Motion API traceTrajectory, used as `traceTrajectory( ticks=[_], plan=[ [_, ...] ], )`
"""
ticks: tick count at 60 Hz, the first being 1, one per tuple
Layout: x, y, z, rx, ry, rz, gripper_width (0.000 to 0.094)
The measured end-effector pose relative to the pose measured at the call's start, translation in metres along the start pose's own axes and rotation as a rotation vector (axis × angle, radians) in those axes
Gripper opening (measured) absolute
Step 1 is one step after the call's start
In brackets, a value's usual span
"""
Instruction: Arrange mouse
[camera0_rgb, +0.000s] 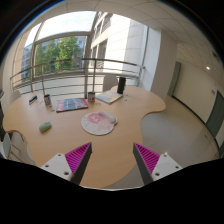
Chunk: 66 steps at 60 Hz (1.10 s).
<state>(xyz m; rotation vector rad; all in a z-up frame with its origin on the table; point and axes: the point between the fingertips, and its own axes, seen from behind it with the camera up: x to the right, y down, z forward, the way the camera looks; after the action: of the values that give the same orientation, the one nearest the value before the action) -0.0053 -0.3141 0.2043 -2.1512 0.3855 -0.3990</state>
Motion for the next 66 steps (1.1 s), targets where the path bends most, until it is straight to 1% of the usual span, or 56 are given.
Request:
traceTrajectory(
  ticks=[9,18,26,30,35,40,52,59,66],
  plan=[
    [-0.006,0.020,-0.003,-0.028,0.026,-0.007,0.0848],
    [-0.063,0.075,-0.014,-0.088,0.030,-0.008,0.0852],
    [-0.144,0.112,-0.012,-0.130,-0.040,-0.005,0.0850],
    [-0.192,0.118,-0.006,-0.139,-0.094,-0.018,0.0851],
    [-0.250,0.115,0.007,-0.136,-0.170,-0.041,0.0853],
    [-0.305,0.101,0.031,-0.119,-0.245,-0.063,0.0853],
    [-0.413,0.062,0.123,-0.073,-0.369,-0.096,0.0853],
    [-0.449,0.047,0.179,-0.084,-0.399,-0.115,0.0852],
    [-0.467,0.040,0.220,-0.120,-0.406,-0.112,0.0852]
  ],
)
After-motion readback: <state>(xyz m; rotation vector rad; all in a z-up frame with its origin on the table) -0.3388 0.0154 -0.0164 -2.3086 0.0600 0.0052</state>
